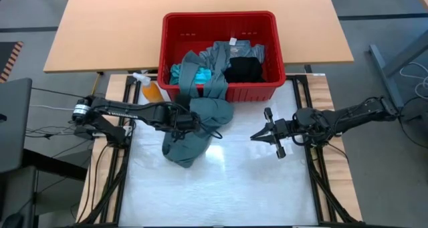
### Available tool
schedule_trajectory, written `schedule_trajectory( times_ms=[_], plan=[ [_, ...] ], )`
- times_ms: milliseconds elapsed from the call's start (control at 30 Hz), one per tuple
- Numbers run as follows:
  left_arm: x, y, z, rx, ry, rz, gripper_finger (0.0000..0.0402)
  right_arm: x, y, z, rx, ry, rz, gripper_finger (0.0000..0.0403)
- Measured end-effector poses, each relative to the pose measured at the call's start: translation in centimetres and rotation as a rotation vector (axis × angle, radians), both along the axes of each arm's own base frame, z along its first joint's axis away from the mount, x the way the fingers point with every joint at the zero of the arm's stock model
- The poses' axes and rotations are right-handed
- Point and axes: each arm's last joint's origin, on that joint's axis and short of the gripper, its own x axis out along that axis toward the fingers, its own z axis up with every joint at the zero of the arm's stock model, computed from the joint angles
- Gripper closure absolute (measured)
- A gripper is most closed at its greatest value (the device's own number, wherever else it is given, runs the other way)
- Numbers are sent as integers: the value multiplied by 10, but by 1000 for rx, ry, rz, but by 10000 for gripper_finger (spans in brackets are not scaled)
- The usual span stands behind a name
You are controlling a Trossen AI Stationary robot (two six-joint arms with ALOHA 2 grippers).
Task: Fold Laundry from Bin
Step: Remove the gray pants from the red bin on the table
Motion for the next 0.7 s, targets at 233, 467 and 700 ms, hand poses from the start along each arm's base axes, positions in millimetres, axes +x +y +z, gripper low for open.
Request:
schedule_trajectory(
  times_ms=[233,467,700],
  plan=[
    [6,15,-1,19,-5,11,274,0,0,0,1,-4,0,355],
    [8,36,-4,-31,-14,50,274,0,0,0,0,-5,2,355],
    [9,48,-3,-57,-52,78,274,0,0,0,0,-4,1,355]
  ],
)
